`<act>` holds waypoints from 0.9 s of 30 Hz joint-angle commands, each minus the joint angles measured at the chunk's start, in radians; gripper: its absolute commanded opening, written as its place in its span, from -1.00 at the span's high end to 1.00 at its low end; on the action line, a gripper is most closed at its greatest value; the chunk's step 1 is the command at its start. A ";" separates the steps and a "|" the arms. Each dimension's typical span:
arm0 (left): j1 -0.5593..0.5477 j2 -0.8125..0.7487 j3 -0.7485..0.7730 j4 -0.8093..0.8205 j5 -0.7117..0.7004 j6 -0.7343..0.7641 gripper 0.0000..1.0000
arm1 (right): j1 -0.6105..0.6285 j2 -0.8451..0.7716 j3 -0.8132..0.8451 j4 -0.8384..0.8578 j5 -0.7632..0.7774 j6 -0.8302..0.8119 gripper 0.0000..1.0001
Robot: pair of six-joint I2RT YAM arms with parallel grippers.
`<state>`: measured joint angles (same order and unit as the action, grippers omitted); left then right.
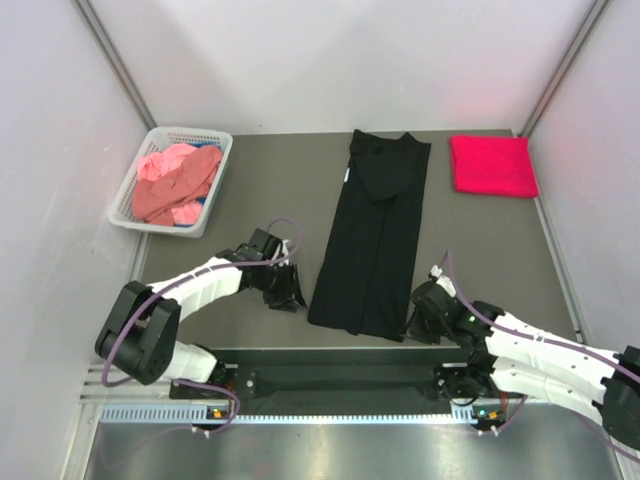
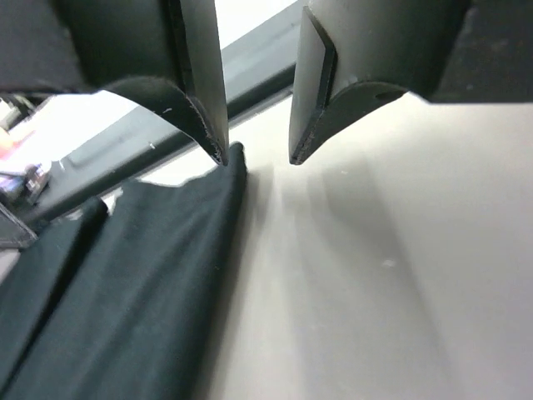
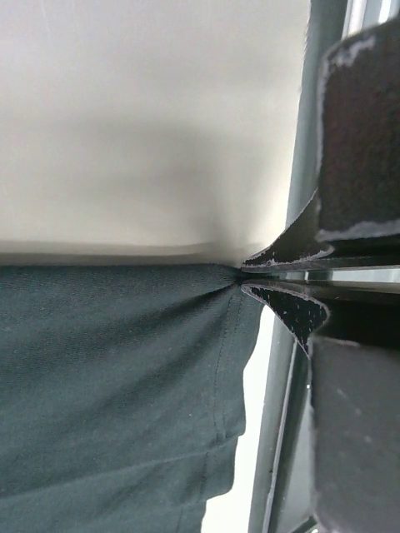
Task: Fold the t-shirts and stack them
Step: Fold the tshirt
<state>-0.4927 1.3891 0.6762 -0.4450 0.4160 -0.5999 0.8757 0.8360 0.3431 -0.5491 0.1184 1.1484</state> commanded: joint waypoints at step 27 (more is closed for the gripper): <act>-0.103 -0.030 -0.066 0.164 0.142 -0.189 1.00 | 0.016 -0.078 0.106 -0.199 0.024 -0.061 1.00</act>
<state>-0.5903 1.3952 0.6182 -0.3138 0.5568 -0.7258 0.8757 0.7639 0.3965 -0.7048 0.1299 1.1168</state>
